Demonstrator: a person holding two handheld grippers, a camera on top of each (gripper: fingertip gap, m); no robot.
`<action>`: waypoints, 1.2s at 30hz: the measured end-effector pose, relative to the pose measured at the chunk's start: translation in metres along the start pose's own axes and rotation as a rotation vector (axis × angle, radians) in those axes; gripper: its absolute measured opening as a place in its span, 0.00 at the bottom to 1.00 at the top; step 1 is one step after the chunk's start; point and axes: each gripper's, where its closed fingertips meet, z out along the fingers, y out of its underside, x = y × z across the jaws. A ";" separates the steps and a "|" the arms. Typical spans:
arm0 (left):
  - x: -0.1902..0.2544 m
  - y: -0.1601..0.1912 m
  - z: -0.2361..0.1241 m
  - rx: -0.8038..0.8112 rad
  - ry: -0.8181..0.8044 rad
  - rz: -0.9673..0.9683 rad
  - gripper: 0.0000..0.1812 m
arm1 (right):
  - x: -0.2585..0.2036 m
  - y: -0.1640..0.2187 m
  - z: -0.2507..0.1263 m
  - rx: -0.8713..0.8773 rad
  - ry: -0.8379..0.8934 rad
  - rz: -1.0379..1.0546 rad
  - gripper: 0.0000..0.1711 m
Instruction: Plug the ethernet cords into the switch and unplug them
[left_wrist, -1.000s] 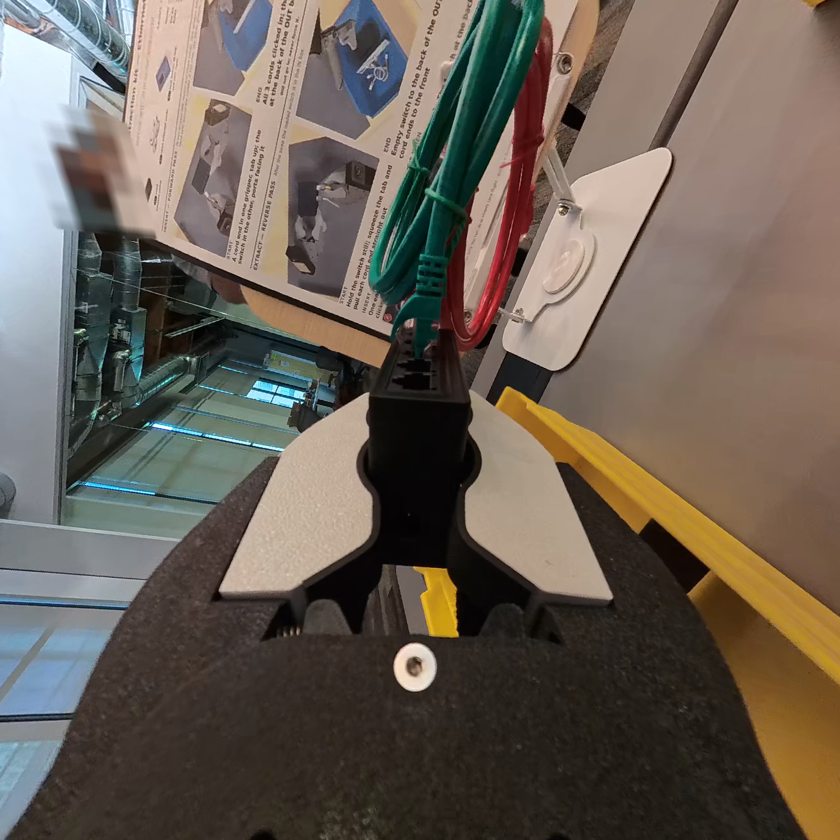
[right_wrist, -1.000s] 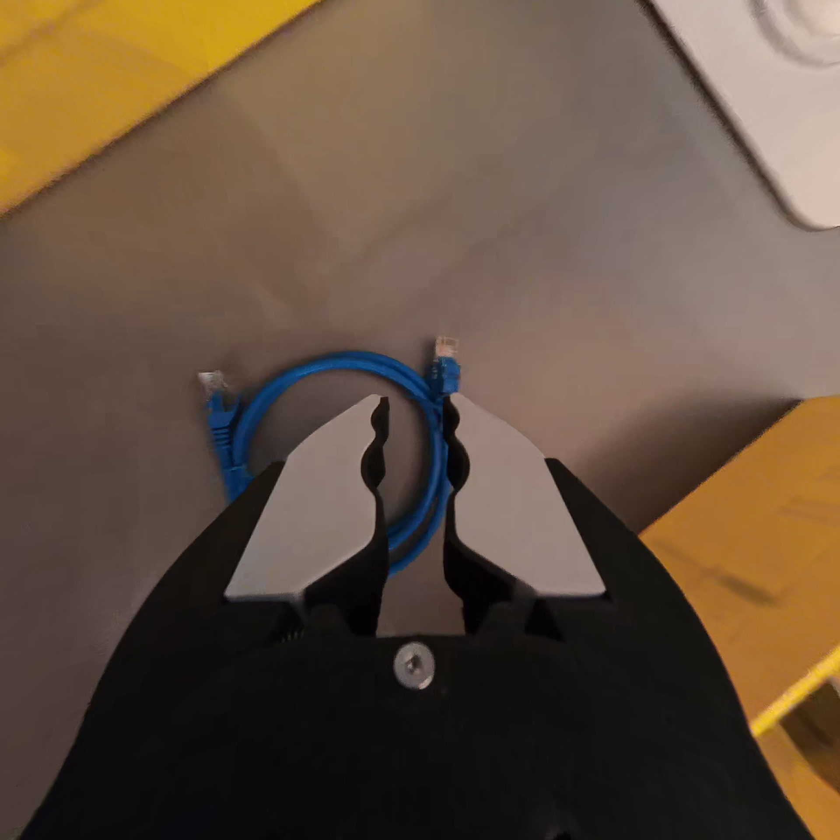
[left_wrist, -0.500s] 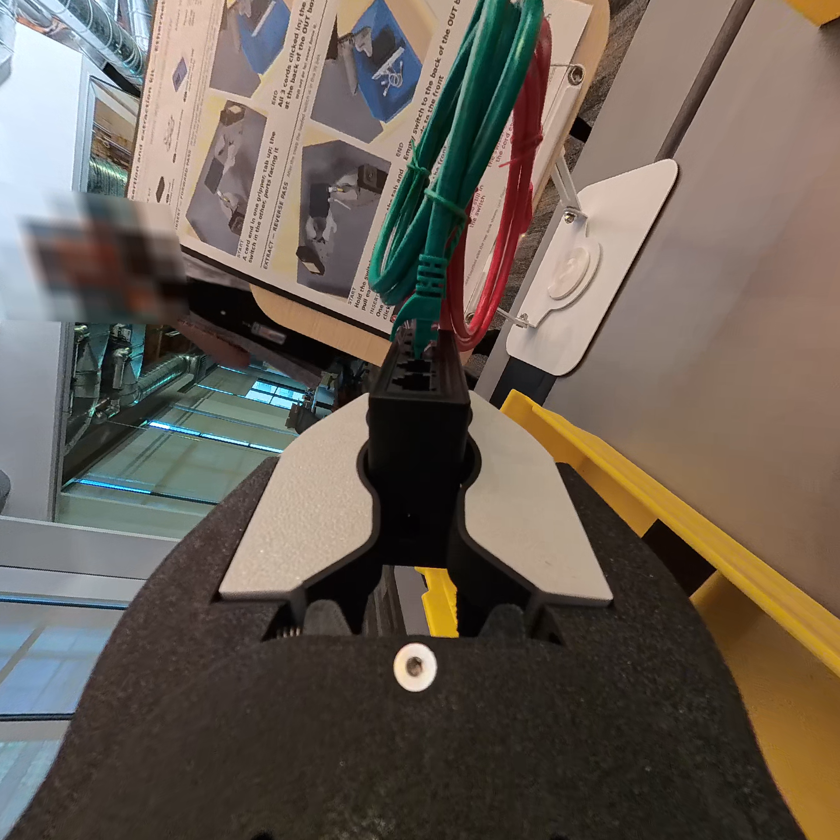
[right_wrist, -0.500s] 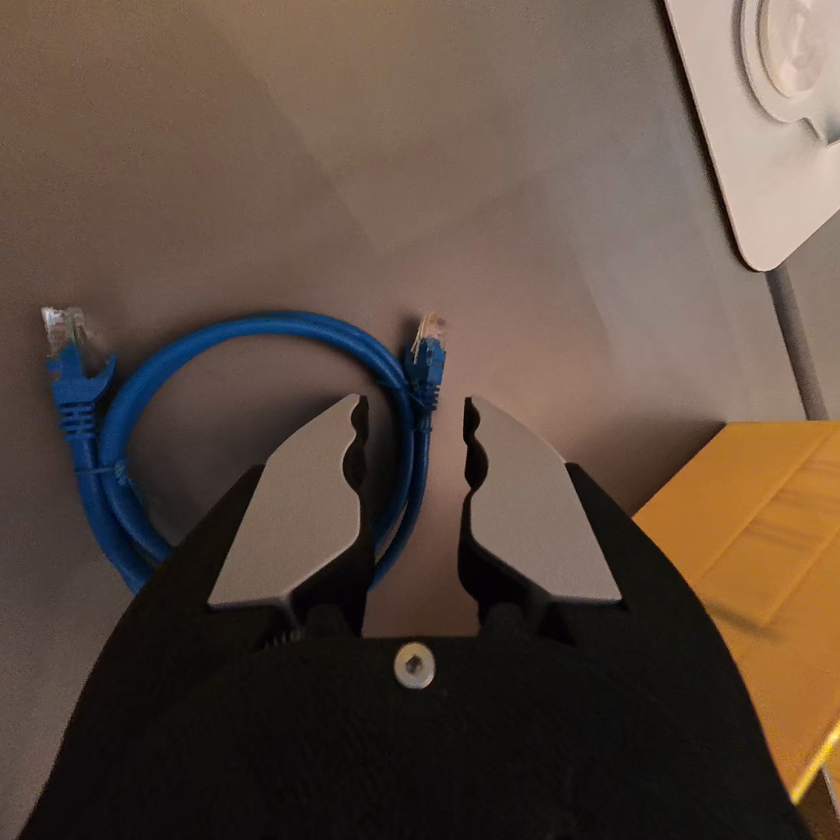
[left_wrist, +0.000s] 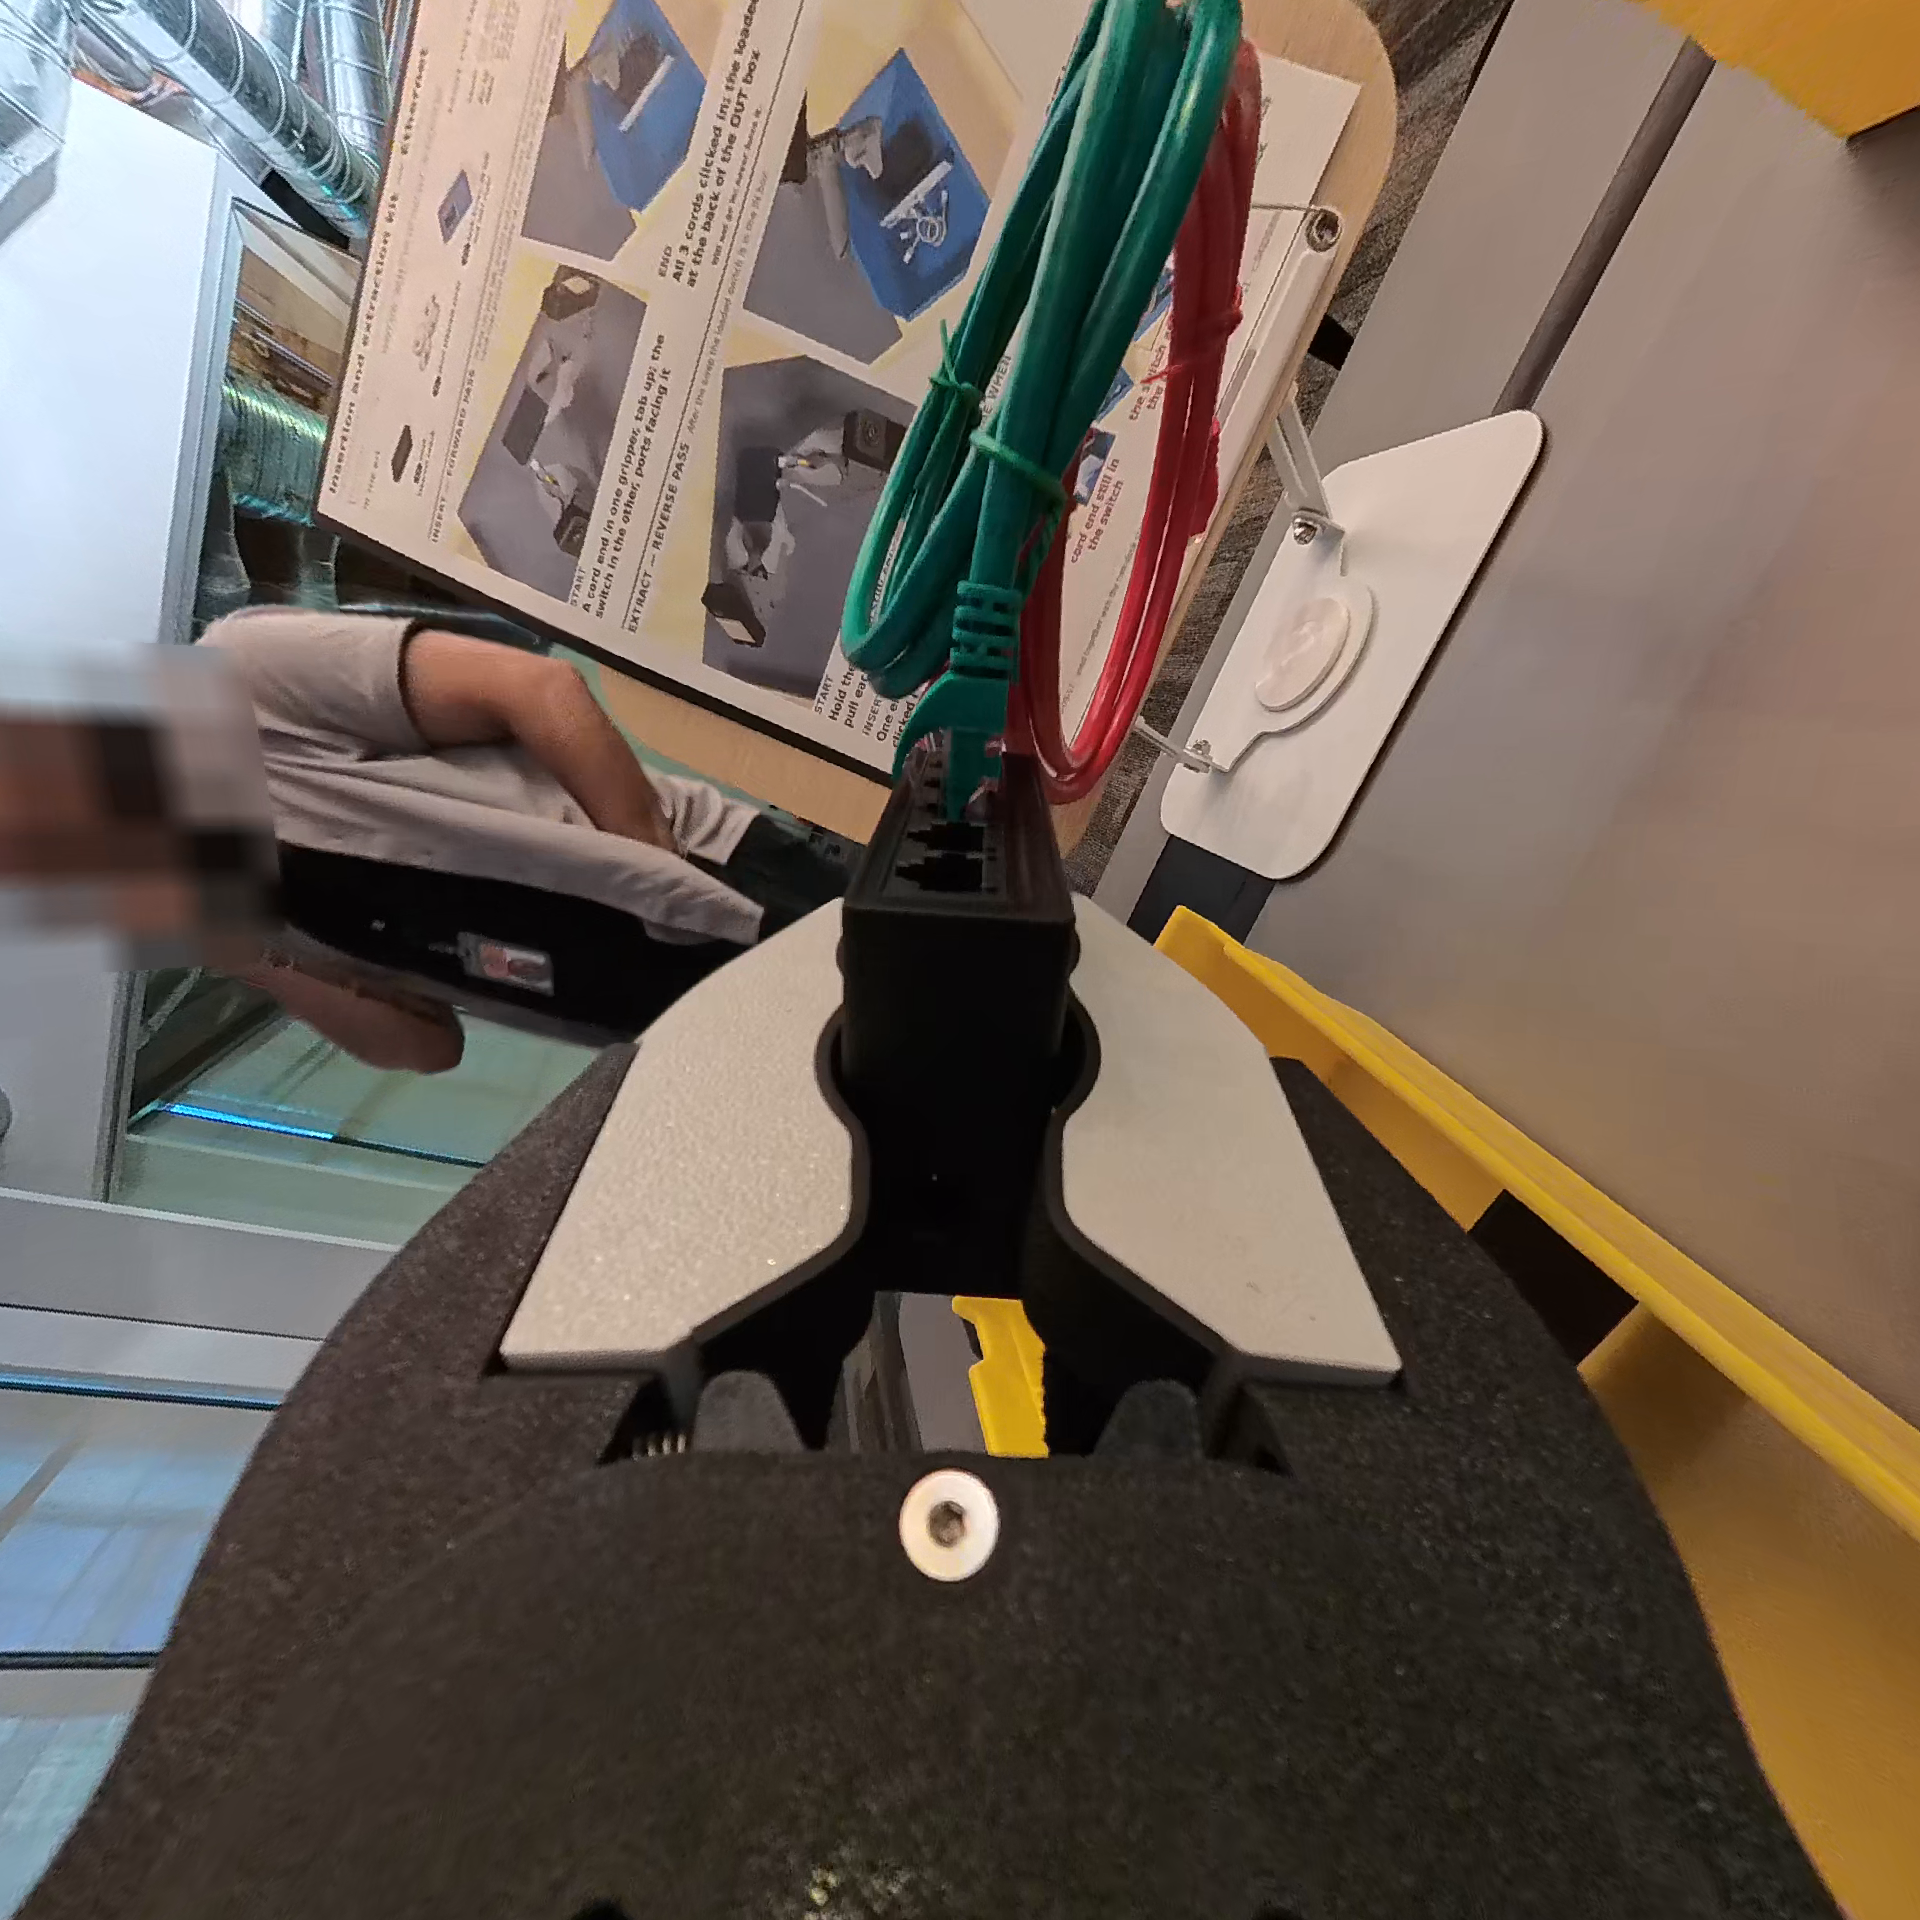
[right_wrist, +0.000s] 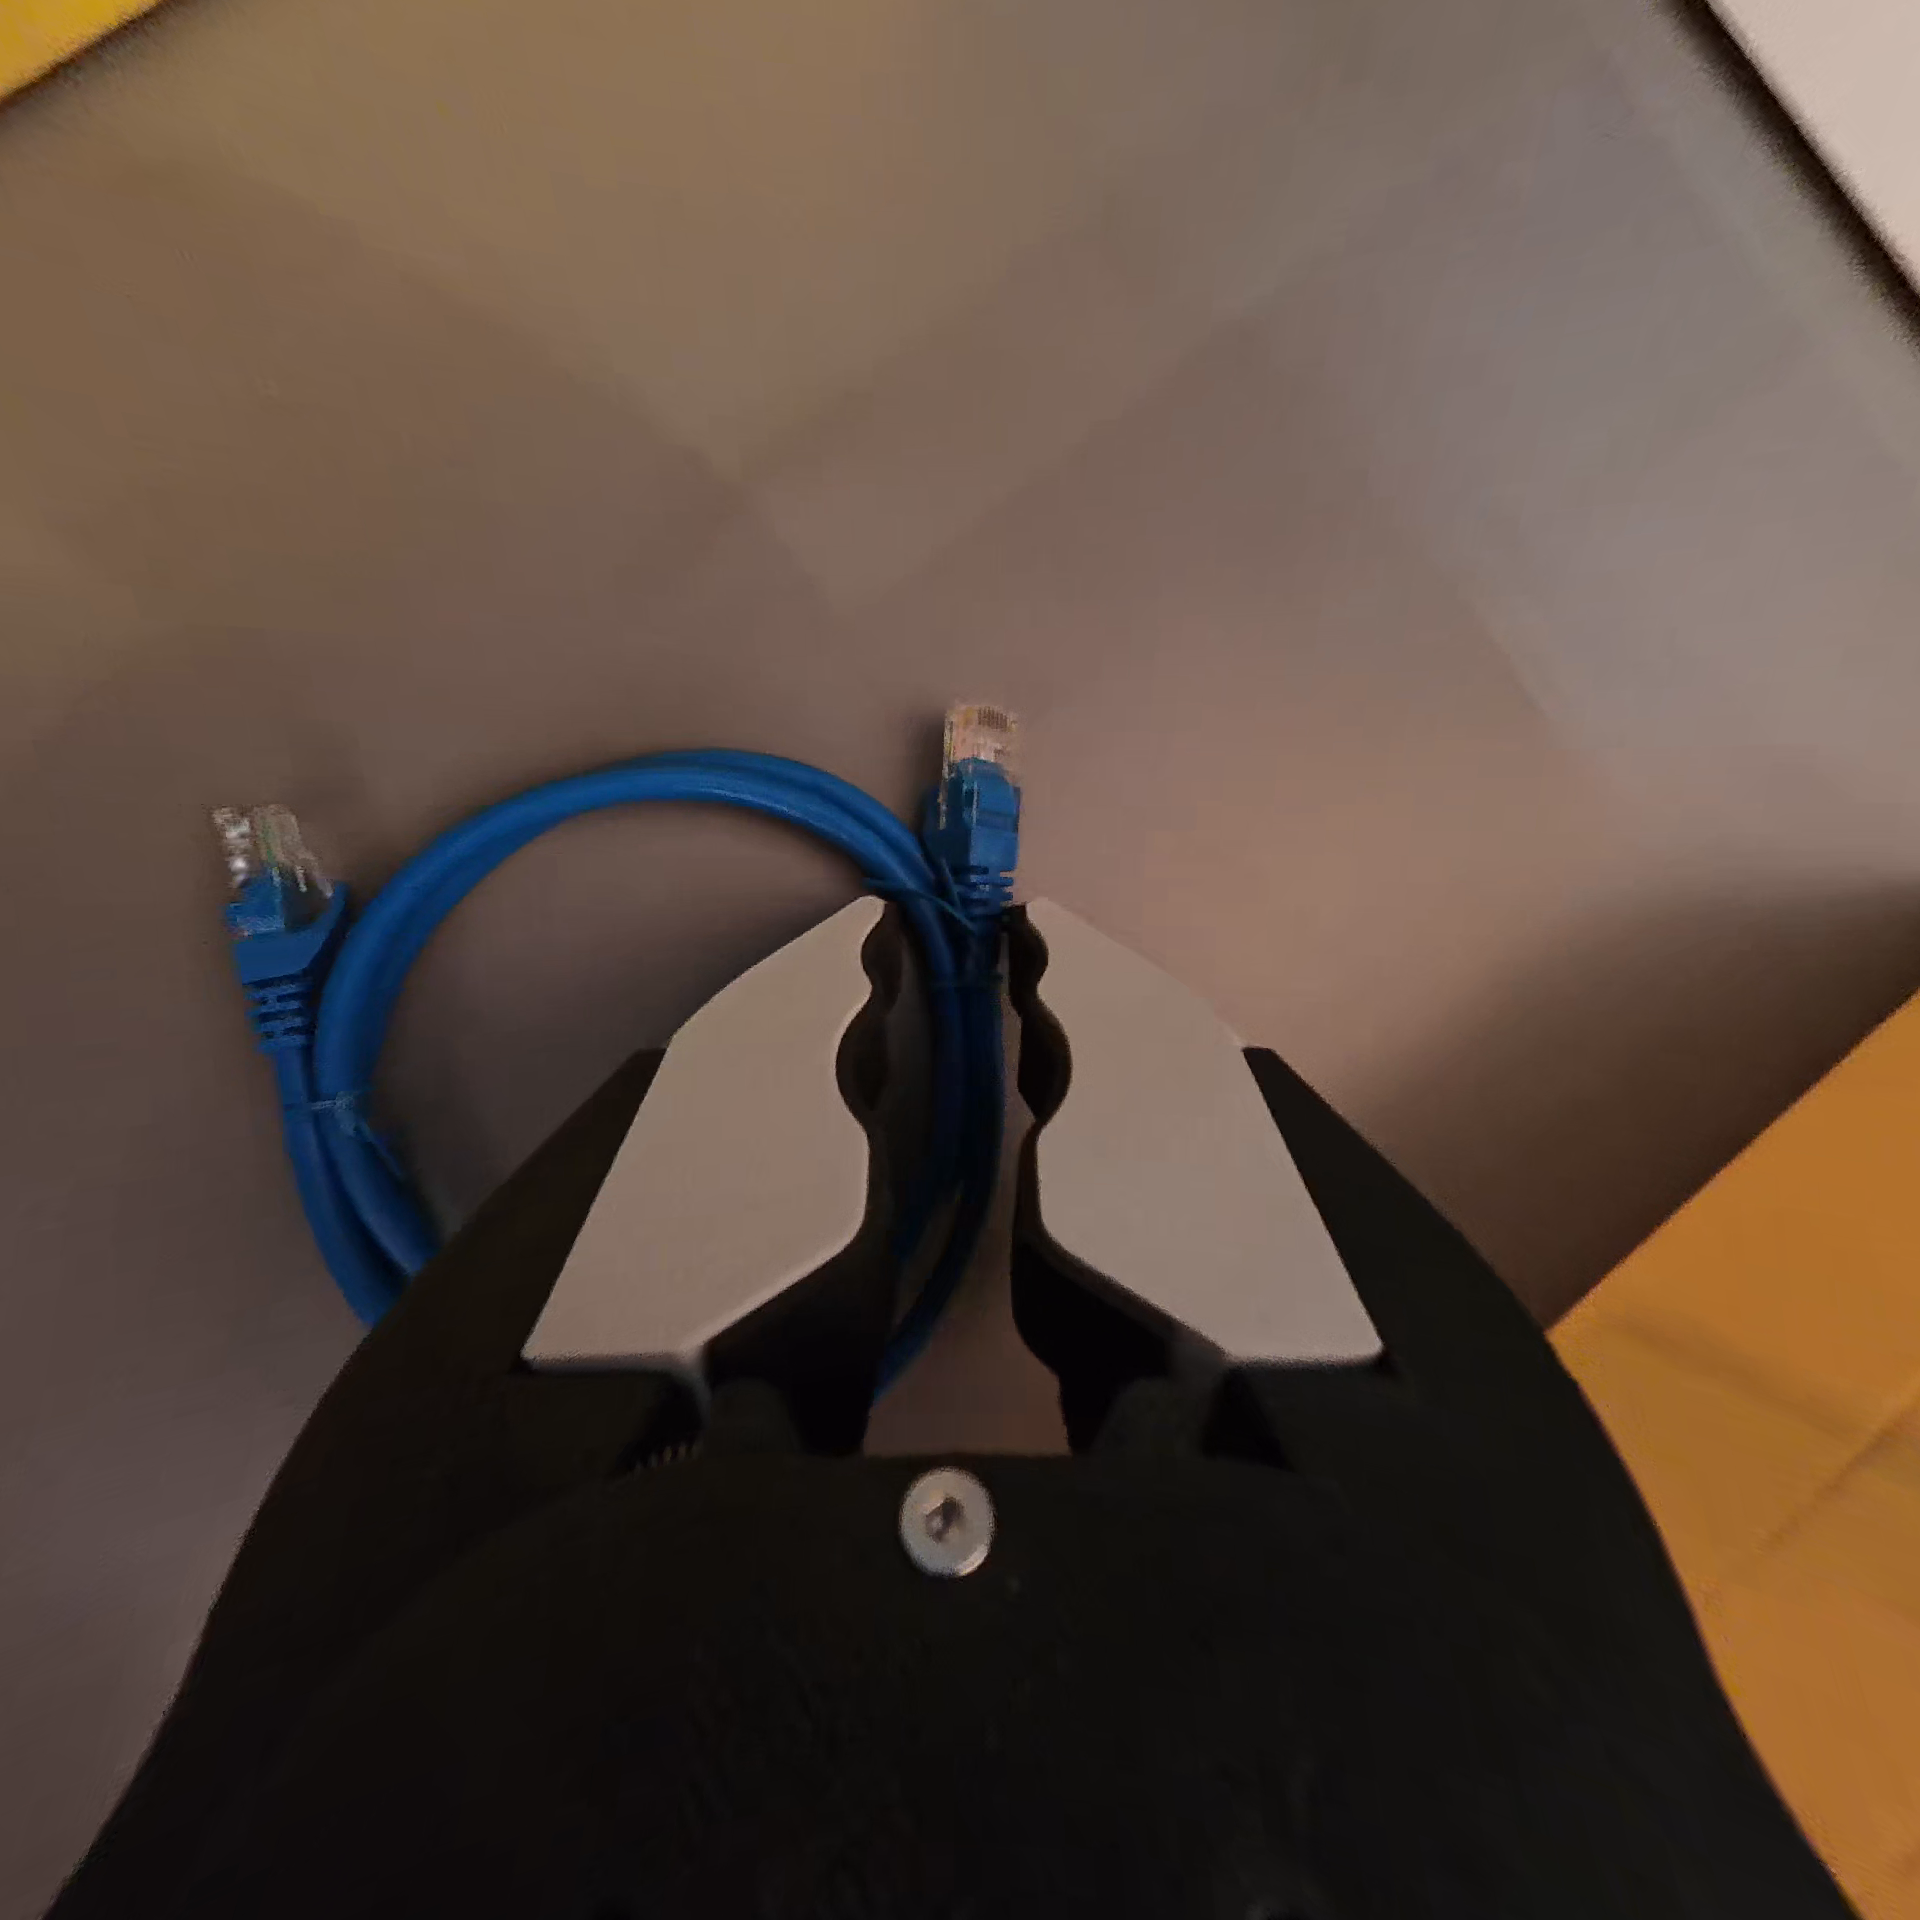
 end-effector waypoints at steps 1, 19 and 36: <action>0.000 0.000 0.000 0.002 0.001 -0.001 0.17 | 0.000 0.000 0.001 0.003 -0.022 0.024 0.13; -0.015 0.004 -0.007 0.043 -0.016 -0.072 0.17 | -0.067 -0.069 -0.097 0.535 -0.580 0.153 0.08; -0.004 0.007 0.000 0.019 0.013 -0.041 0.17 | -0.075 -0.027 -0.035 0.313 -0.242 -0.194 0.12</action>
